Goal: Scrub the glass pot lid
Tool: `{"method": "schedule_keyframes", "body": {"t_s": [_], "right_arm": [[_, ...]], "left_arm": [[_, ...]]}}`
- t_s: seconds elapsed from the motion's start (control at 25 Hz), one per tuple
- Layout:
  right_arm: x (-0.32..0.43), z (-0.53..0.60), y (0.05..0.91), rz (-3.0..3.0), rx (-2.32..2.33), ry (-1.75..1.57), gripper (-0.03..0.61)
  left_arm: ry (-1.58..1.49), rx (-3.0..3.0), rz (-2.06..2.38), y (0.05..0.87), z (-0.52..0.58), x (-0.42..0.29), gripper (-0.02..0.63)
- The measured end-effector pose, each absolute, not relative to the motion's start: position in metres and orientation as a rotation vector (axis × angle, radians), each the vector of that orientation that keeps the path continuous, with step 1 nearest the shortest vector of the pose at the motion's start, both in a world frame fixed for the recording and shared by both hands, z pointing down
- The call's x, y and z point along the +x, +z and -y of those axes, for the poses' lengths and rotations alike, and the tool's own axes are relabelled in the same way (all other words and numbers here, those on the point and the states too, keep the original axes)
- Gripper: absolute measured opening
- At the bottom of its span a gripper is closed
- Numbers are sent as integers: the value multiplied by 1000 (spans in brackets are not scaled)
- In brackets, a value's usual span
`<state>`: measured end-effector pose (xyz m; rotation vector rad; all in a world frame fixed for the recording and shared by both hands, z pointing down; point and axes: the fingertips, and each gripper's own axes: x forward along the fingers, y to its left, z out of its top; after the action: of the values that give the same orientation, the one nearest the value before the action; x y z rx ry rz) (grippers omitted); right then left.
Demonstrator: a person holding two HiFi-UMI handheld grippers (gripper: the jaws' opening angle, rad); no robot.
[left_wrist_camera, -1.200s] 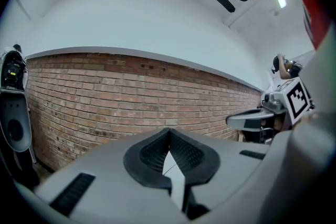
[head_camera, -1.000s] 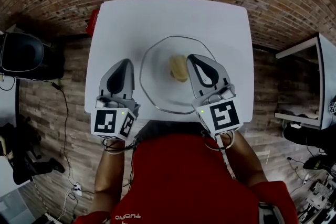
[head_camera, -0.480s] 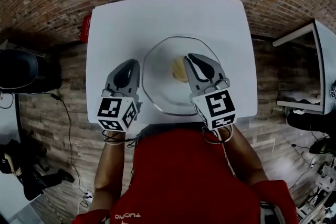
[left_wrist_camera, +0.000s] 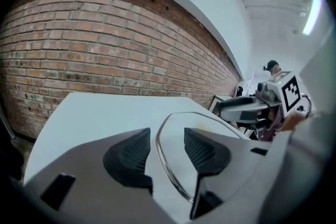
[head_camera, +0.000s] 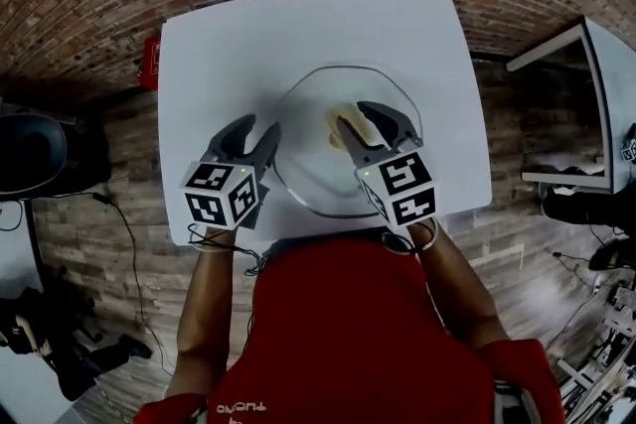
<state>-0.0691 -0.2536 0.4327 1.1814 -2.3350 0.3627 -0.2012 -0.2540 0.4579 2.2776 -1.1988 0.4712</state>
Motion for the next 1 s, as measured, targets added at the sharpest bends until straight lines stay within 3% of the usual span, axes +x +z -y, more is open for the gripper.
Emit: {"method": "schedule_keyframes", "body": {"t_s": [0.24,1.0], "right_arm": [[-63,253,475,2192,1148,463,174],[-64,245,519,2050,1060,566,173]], "left_arm": [[501,2187,1106,483,255,-202,218],[543,2058,891,528,240,-190,218]]}}
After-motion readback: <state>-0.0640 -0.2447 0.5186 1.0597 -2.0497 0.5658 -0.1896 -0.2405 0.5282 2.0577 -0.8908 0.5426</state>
